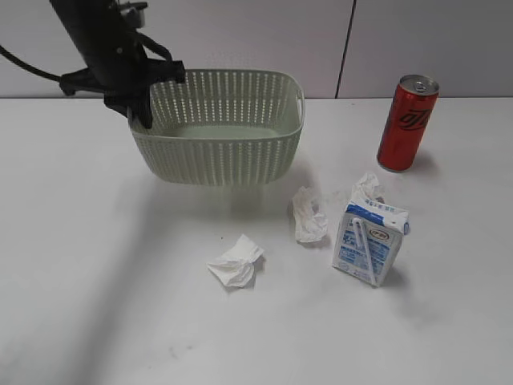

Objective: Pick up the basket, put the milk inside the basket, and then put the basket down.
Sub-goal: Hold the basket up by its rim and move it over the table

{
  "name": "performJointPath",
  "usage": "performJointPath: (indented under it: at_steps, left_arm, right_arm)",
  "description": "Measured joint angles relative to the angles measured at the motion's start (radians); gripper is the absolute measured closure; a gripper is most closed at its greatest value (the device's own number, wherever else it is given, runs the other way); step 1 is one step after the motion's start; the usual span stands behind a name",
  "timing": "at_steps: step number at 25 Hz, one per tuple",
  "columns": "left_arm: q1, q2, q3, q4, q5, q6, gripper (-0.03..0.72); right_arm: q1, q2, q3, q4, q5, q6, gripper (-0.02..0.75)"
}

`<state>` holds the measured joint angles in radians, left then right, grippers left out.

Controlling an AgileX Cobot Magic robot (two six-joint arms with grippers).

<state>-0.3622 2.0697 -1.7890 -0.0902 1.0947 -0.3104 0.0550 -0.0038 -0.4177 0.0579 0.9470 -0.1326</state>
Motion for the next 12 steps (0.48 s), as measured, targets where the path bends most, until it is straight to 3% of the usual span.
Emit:
performJointPath:
  at_steps: [5, 12]
  left_arm:
    - [0.0, -0.12, 0.05, -0.008, 0.03, -0.089, 0.689]
    - [0.0, -0.346, 0.255, -0.032, 0.034, -0.15, 0.689]
  right_arm:
    - [0.0, 0.0, 0.0, 0.0, 0.0, 0.0, 0.175]
    - [0.0, 0.0, 0.0, -0.001, 0.0, 0.0, 0.175]
